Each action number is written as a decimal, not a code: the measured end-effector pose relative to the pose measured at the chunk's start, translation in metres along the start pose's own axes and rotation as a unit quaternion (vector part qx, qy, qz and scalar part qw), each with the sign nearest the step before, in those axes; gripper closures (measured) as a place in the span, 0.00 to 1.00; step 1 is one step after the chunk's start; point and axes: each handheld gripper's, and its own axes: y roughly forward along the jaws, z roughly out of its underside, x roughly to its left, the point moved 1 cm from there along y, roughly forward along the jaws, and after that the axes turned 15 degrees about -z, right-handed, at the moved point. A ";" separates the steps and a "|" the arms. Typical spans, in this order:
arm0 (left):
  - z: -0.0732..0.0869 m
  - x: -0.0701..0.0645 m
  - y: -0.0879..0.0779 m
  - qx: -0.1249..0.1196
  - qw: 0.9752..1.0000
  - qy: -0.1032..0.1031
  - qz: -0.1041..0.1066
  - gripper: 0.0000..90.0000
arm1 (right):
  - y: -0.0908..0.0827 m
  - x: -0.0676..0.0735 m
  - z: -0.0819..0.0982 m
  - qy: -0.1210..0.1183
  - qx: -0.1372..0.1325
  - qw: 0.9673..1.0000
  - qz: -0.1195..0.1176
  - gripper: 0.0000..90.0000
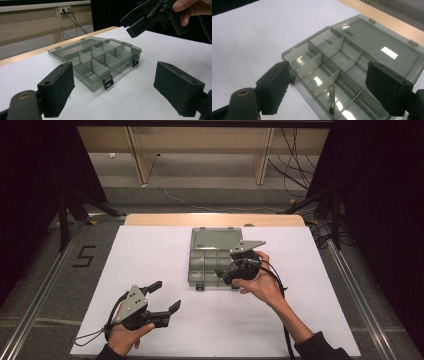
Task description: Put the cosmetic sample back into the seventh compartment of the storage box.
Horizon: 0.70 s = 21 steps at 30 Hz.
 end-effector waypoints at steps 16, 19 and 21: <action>0.000 0.000 0.000 0.001 1.000 0.000 0.000 0.17 | -0.013 0.014 0.001 -0.013 -0.036 0.999 -0.011 0.24; 0.000 0.000 0.000 0.001 1.000 0.001 -0.001 0.17 | -0.014 0.016 0.003 -0.016 -0.039 0.999 -0.012 0.24; 0.000 0.000 0.000 0.001 1.000 0.001 0.000 0.17 | -0.014 0.016 0.003 -0.017 -0.040 0.999 -0.014 0.24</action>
